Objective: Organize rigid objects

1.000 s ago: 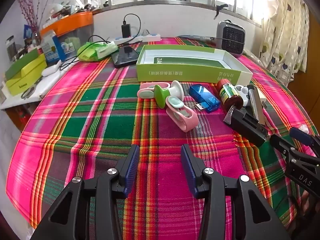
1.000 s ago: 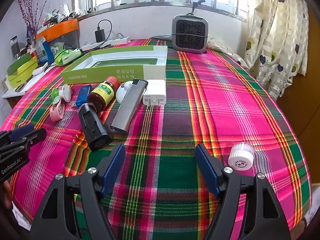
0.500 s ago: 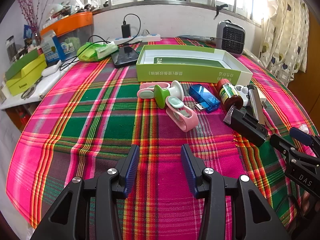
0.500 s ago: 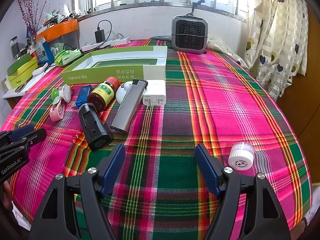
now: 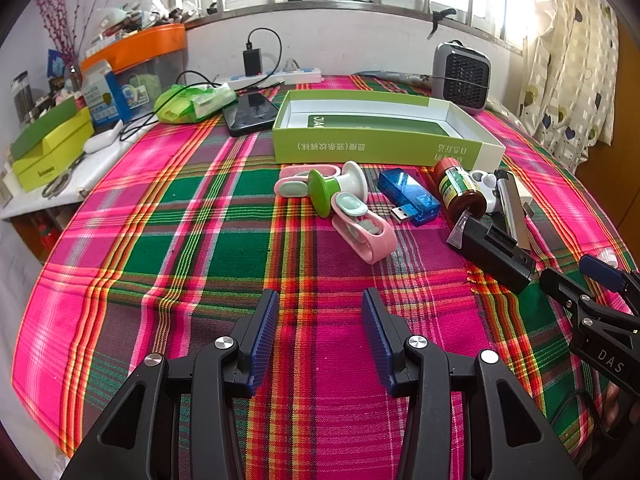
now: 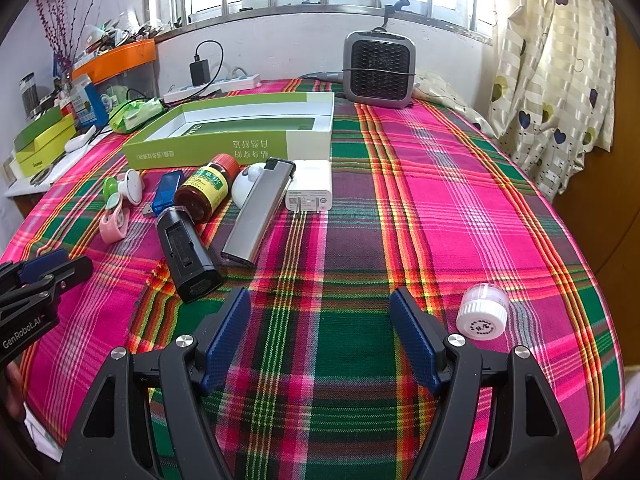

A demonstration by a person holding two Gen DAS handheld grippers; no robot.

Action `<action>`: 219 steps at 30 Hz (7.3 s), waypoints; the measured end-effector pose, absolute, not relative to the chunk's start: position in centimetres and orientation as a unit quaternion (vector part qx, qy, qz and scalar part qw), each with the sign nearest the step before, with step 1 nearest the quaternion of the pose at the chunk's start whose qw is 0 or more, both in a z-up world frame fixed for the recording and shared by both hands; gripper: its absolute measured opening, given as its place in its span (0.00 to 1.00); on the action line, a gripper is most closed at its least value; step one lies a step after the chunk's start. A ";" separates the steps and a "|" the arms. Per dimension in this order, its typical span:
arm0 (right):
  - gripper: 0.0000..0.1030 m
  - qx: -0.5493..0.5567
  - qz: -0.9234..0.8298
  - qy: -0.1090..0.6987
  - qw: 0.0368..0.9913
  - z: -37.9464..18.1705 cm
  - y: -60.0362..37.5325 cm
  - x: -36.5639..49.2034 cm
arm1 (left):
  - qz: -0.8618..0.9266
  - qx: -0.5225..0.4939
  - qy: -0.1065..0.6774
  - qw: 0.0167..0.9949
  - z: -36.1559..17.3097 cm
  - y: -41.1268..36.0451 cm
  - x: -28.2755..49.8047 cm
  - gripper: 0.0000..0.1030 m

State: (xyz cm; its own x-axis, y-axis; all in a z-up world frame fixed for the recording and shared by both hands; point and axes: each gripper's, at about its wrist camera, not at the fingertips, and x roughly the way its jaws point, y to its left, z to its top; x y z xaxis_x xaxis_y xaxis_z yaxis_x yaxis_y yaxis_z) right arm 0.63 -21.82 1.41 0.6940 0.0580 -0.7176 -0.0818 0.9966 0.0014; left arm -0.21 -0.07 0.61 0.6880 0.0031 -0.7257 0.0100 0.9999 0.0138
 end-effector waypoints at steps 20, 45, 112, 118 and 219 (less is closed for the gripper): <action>0.70 -0.015 0.038 0.389 0.920 1.4 -21.8 0.6 | -0.002 0.008 0.394 0.919 0.6 -0.1 -0.2 0.40; 0.70 0.037 -0.056 0.365 0.929 3.4 -28.1 -2.6 | -0.052 -0.028 0.410 0.910 0.7 0.3 -0.2 0.40; 0.31 0.027 0.014 0.374 0.927 2.8 -25.0 1.5 | -0.025 -0.004 0.421 0.907 0.6 0.2 6.2 0.40; 0.31 0.024 0.017 0.375 0.927 2.8 -24.7 1.7 | -0.033 -0.012 0.421 0.907 0.6 0.2 6.3 0.33; 0.31 -0.086 0.150 0.445 0.878 2.6 -17.5 25.5 | -0.073 0.016 0.456 0.887 1.8 -0.1 26.0 0.17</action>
State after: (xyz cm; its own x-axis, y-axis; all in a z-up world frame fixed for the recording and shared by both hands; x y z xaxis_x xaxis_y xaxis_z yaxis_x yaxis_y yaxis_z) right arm 25.54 -17.53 2.65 0.5584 0.1859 -0.8085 -0.3400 0.9403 -0.0185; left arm 26.02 -0.07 1.81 0.5734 -0.1139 -0.8113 0.1439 0.9889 -0.0371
